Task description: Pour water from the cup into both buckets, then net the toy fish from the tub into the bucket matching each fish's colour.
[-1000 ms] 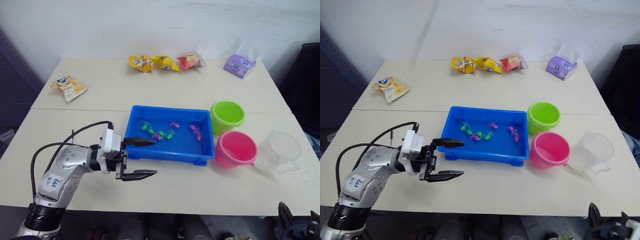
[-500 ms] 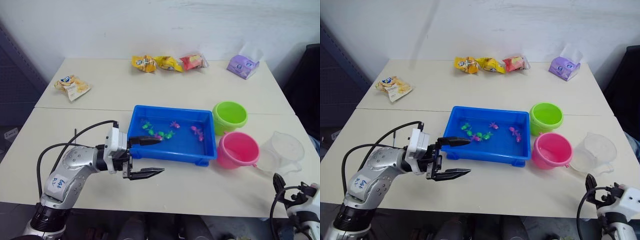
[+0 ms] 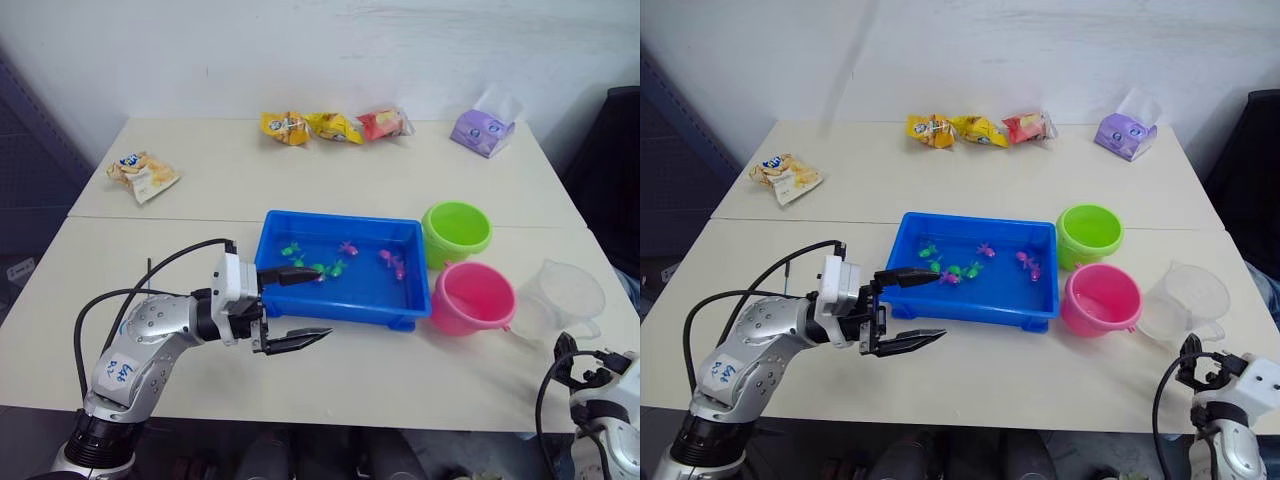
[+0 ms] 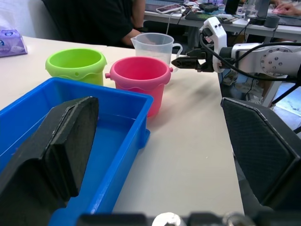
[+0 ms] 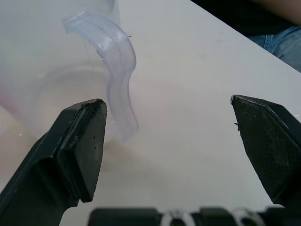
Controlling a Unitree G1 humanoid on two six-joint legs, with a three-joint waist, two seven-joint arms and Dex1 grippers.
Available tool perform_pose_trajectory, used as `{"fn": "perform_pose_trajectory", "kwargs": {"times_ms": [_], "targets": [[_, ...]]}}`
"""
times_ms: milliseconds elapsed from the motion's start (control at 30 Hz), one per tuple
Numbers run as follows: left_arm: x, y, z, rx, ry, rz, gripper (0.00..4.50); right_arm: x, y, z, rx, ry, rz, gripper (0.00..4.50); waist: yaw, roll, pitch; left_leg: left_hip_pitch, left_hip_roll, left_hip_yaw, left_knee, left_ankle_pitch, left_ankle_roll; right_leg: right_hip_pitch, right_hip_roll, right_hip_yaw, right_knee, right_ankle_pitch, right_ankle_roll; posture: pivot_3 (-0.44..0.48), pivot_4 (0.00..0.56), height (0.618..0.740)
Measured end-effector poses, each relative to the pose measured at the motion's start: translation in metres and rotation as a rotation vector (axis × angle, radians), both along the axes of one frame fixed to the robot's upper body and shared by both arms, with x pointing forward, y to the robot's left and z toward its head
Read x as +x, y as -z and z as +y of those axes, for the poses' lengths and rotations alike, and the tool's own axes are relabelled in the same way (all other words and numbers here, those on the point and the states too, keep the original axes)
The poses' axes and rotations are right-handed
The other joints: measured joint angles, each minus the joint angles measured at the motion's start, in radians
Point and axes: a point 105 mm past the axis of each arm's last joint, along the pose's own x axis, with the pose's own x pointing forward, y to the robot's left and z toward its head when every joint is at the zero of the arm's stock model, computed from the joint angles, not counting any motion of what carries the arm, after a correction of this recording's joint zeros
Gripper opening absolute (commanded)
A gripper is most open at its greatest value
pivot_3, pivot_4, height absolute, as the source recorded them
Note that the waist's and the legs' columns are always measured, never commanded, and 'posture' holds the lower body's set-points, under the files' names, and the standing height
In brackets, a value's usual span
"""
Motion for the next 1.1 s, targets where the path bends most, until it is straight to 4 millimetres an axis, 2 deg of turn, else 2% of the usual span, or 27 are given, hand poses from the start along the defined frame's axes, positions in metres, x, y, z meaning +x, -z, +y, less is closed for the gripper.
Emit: {"fn": "perform_pose_trajectory", "kwargs": {"times_ms": [167, 467, 633, 867, 933, 1000, 1100], "targets": [[0.0, 0.002, 0.005, 0.003, -0.024, 0.001, 4.47, 0.001, 0.0, -0.001, 0.022, 0.029, -0.023, 4.5, 0.0, 0.0, 0.0, 0.0, 0.0, 0.0, 0.0, 0.0, 0.0, 0.0, 0.0, 0.0, 0.0, 0.0, 0.0, 0.0, 0.15, 0.74], [0.0, 0.006, 0.006, 0.02, -0.04, -0.016, 4.47, 0.015, -0.004, -0.009, 0.074, 0.121, -0.103, 4.5, -0.002, 0.0, 0.0, 0.0, 0.0, 0.0, 0.0, 0.0, 0.0, -0.001, 0.0, 0.0, 0.001, 0.0, 0.0, 0.0, 0.15, 0.74], [0.001, 0.01, 0.0, 0.022, -0.03, -0.017, 4.47, 0.025, -0.003, -0.005, 0.103, 0.141, -0.145, 4.5, -0.001, 0.0, 0.0, 0.0, 0.0, 0.0, 0.0, 0.001, 0.001, -0.001, 0.0, 0.0, 0.002, 0.0, 0.0, 0.0, 0.15, 0.74], [0.004, 0.006, -0.008, -0.009, -0.025, -0.032, 4.47, 0.046, -0.001, -0.005, 0.157, 0.119, -0.196, 4.5, -0.004, 0.0, 0.0, 0.0, 0.0, 0.001, 0.0, 0.001, 0.0, -0.001, 0.0, 0.0, 0.002, 0.0, 0.0, 0.0, 0.15, 0.74], [0.004, 0.007, -0.009, -0.018, -0.025, -0.022, 4.5, 0.051, -0.003, -0.01, 0.175, 0.13, -0.22, 3.94, -0.002, 0.0, 0.0, 0.0, 0.0, 0.001, 0.0, 0.001, 0.001, -0.001, 0.0, 0.0, 0.002, 0.0, 0.0, 0.0, 0.15, 0.74], [0.002, 0.011, -0.009, -0.016, -0.025, -0.004, 4.5, 0.054, -0.007, -0.013, 0.178, 0.131, -0.241, 3.13, -0.001, 0.0, 0.0, 0.0, 0.0, 0.001, 0.0, 0.001, 0.001, -0.001, 0.0, 0.0, 0.002, 0.0, 0.0, 0.0, 0.15, 0.74], [-0.002, 0.018, -0.005, 0.008, -0.012, 0.029, 4.5, 0.054, -0.011, -0.015, 0.183, 0.128, -0.277, 1.58, -0.001, 0.0, 0.0, 0.0, 0.0, 0.001, 0.0, 0.001, 0.001, -0.001, 0.0, 0.0, 0.002, 0.0, 0.0, 0.0, 0.15, 0.74]]}}
